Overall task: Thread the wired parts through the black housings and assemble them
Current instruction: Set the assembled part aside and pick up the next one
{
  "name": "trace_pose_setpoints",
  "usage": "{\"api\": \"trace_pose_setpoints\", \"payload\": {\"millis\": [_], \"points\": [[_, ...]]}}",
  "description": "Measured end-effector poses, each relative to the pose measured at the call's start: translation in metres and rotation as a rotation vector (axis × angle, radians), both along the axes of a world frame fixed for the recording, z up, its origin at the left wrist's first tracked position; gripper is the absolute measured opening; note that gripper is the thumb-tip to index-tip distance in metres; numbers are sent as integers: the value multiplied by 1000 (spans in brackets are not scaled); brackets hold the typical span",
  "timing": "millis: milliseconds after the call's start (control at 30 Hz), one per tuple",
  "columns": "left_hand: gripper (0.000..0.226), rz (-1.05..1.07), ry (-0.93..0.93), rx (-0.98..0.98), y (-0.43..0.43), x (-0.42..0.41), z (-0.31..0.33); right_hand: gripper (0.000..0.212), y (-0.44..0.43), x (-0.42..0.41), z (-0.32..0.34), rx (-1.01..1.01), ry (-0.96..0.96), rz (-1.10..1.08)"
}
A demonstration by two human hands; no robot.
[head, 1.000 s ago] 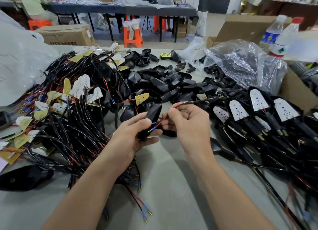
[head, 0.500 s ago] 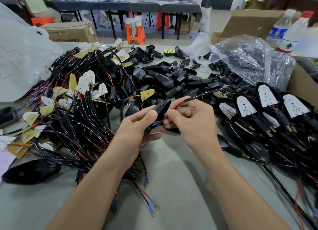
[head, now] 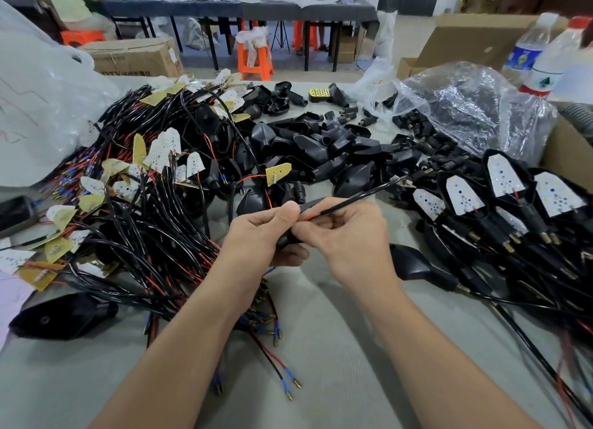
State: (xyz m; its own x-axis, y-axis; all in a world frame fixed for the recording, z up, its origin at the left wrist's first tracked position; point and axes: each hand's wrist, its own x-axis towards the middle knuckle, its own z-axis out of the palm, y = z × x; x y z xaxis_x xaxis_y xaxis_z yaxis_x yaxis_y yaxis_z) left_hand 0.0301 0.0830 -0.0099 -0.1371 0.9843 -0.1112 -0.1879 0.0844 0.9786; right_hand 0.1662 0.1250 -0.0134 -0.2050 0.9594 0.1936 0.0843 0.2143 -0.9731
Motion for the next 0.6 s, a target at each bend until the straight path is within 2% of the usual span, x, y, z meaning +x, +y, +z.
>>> {"api": "trace_pose_setpoints", "payload": {"millis": [100,200,267,367,467,533,600], "points": [[32,-183,-222,-40,0,-5,2,17,3,5,0,70,-130,-196],[37,-236,-319,-37,-2,-8,4,13,1,7,5,86,-54,-253],[32,-177,-313,-33,-2,-5,5,14,-3,5,6,157,-61,-353],[25,5,-270,-35,0,-7,5,32,-5,0,5,257,-173,-458],[16,62,-315,-39,1,-11,4,46,-3,0,4,187,-162,-493],[19,53,-395,-46,2,-12,4,45,0,4,8,89,15,-384],[22,66,-456,-57,5,-14,4,39,2,8,11,-105,288,-40]]}}
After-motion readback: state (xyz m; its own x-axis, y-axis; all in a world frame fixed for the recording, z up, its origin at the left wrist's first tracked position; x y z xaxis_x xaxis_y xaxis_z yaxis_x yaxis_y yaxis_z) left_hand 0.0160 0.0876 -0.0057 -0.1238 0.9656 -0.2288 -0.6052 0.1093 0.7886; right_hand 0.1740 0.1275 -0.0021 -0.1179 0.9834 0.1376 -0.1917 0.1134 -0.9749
